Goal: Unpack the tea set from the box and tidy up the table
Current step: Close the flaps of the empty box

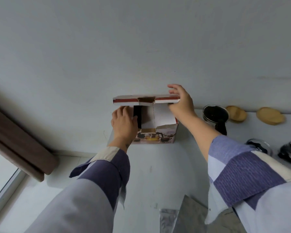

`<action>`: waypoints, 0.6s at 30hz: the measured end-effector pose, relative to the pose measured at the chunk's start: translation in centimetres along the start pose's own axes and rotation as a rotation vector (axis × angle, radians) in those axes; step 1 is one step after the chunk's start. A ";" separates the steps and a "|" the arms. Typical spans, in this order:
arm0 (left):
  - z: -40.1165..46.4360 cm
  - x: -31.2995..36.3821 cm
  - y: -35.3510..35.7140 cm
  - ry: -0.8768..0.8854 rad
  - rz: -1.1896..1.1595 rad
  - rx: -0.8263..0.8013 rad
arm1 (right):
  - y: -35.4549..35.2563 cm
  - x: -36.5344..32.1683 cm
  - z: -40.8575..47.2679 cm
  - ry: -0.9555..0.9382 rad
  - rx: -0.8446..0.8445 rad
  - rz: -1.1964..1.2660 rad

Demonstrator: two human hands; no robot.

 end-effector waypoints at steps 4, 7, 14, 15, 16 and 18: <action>-1.6 -1.3 -1.4 -0.154 -0.151 0.104 | -0.7 0.0 -3.1 -0.089 0.006 0.004; -2.8 -2.1 -2.5 -0.144 -0.299 0.134 | -0.7 0.6 -4.6 -0.136 -0.050 -0.120; -3.0 -2.1 -3.4 0.009 -0.299 0.090 | -0.7 2.2 -5.8 -0.229 -0.017 -0.327; -3.0 -2.1 -3.5 0.021 -0.297 0.085 | -0.8 2.3 -5.9 -0.244 -0.004 -0.334; -2.9 -2.3 -3.5 0.028 -0.296 0.080 | -0.8 2.4 -6.0 -0.255 0.006 -0.341; -2.8 -2.4 -3.4 0.033 -0.300 0.070 | -0.8 2.6 -6.1 -0.273 0.016 -0.360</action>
Point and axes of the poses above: each hand's wrist, its own z-axis towards the middle knuckle, its own y-axis out of the palm, x = y × z, the point moved 6 cm from there along z, towards the middle knuckle, and after that the axes turned 9 degrees about x, right-handed, at the moved point
